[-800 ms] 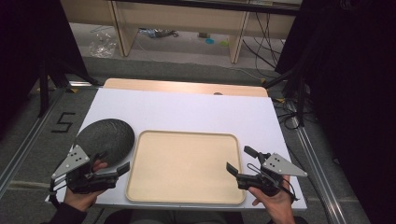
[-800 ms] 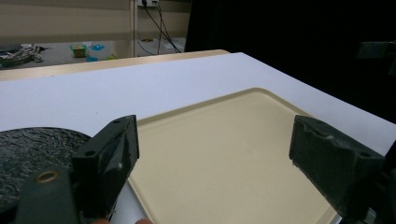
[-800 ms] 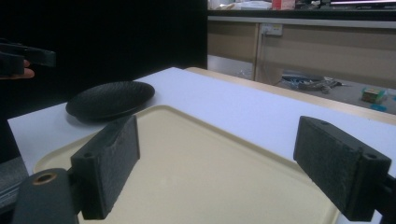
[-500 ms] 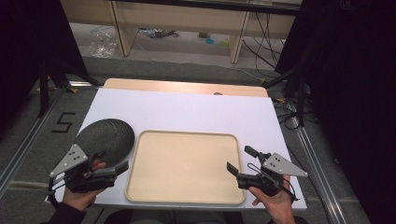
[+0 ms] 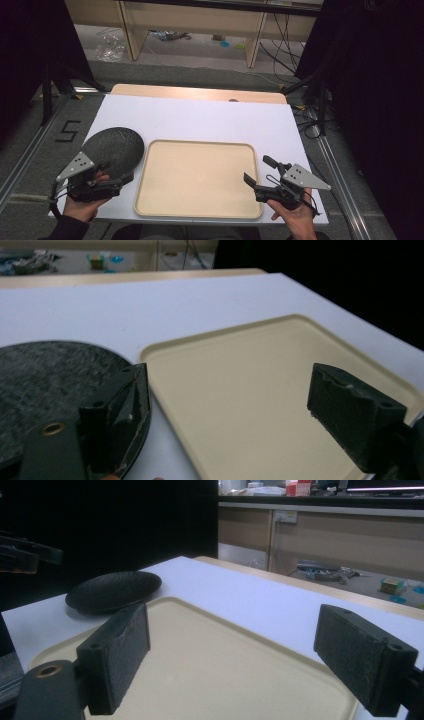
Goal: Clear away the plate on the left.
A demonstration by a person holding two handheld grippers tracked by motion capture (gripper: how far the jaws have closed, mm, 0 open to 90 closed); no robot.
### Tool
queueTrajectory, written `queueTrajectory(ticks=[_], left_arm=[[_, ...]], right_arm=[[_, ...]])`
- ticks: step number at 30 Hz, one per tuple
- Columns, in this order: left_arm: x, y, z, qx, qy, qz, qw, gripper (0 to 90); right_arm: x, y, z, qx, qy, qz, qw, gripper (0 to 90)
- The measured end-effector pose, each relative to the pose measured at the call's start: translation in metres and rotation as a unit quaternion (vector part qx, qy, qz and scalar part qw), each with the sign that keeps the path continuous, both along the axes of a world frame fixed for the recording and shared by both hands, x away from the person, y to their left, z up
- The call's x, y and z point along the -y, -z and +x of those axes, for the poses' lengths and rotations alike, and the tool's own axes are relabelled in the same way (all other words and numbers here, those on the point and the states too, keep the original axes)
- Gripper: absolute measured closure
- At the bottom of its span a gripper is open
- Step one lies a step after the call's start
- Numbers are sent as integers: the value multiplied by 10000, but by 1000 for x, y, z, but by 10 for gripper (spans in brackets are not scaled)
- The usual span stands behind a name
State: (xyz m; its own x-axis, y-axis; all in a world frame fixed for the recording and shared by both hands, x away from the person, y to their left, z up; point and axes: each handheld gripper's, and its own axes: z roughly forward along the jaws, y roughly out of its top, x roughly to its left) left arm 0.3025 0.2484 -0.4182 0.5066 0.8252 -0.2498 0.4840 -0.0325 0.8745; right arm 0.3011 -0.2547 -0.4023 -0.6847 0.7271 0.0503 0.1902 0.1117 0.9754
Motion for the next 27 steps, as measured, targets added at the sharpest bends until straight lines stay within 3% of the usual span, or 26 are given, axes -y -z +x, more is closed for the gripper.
queueTrajectory(ticks=[3,5,7,12,14,18,22,24,27], left_arm=[[-13,4,6,-227,-267,-140,9993,168],[-20,5,7,-205,-407,-349,9983,174],[-24,5,7,-233,-506,-397,9977,169],[-30,9,11,-446,-699,-313,9961,171],[-33,10,13,-621,-768,-204,9949,175],[-40,15,16,-885,-1026,-352,9901,179],[-49,18,17,-1089,-1402,-413,9832,174],[-54,19,17,-1263,-1574,-343,9788,171],[-61,24,18,-1349,-1778,-499,9735,173]], right_arm=[[0,0,0,-16,2,13,10000,159],[0,0,0,1,-10,11,10000,159],[-1,0,0,-18,-6,13,10000,159],[0,-1,0,-25,-5,-28,10000,160],[0,0,0,17,-18,3,10000,159],[-1,0,0,0,-64,31,10000,160],[-1,0,0,-4,-80,39,10000,160],[-1,0,0,3,-76,18,10000,160],[-1,0,0,4,-90,30,10000,160]])
